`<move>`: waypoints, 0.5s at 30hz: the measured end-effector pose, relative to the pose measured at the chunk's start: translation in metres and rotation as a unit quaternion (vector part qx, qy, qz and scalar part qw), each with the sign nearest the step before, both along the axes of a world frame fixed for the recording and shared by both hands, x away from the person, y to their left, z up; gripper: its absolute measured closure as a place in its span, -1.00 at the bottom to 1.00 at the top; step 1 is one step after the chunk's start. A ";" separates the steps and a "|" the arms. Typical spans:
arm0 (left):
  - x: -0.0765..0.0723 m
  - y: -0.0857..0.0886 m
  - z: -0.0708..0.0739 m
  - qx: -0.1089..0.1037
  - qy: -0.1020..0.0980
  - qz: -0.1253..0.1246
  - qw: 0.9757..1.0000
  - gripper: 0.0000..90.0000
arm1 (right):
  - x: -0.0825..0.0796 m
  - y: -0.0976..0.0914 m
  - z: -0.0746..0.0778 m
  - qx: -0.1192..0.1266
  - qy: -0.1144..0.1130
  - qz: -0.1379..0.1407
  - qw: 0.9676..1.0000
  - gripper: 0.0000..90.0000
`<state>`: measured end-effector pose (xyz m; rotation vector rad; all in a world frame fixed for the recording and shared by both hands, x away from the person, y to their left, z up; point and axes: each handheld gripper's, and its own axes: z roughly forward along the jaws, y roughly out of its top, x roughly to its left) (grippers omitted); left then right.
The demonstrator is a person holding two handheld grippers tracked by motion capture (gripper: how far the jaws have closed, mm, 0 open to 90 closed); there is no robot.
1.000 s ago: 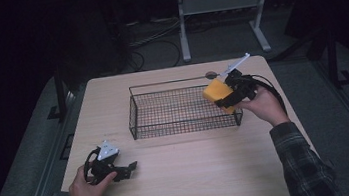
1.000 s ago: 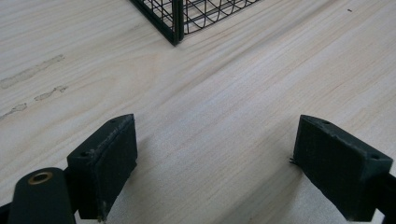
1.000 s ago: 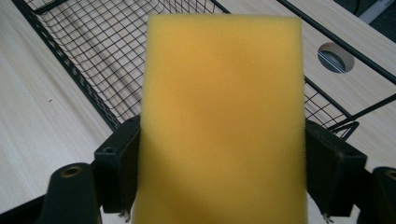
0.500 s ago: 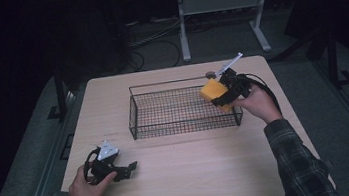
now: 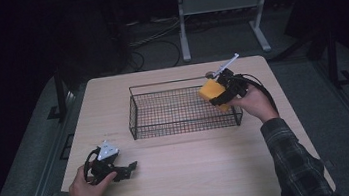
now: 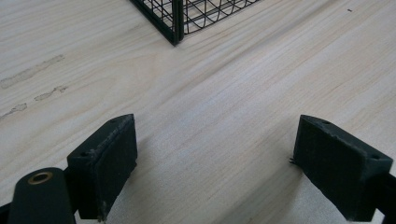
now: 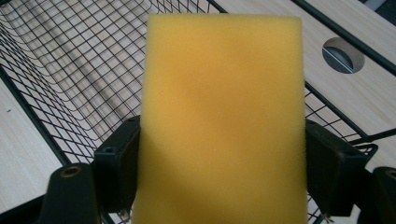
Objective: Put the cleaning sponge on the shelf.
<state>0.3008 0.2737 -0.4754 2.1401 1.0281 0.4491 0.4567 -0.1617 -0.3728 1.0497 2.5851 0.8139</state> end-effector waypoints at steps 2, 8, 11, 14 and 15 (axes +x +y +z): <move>0.000 0.000 0.000 0.000 0.000 0.000 1.000 -0.72 | 0.001 0.001 -0.002 -0.004 0.001 0.000 1.000 -0.48; 0.000 0.000 0.000 0.000 0.000 0.000 1.000 -0.72 | 0.004 0.003 -0.007 -0.006 0.004 0.001 1.000 -0.48; 0.000 0.000 0.000 0.000 0.000 0.000 1.000 -0.72 | 0.005 0.004 -0.010 -0.009 0.008 0.001 1.000 -0.48; 0.000 0.000 0.000 0.000 0.000 0.000 1.000 -0.72 | 0.006 0.005 -0.013 -0.013 0.010 0.003 1.000 -0.48; 0.000 0.000 0.000 0.000 0.000 0.000 1.000 -0.72 | 0.006 0.005 -0.014 -0.013 0.011 0.002 1.000 -0.48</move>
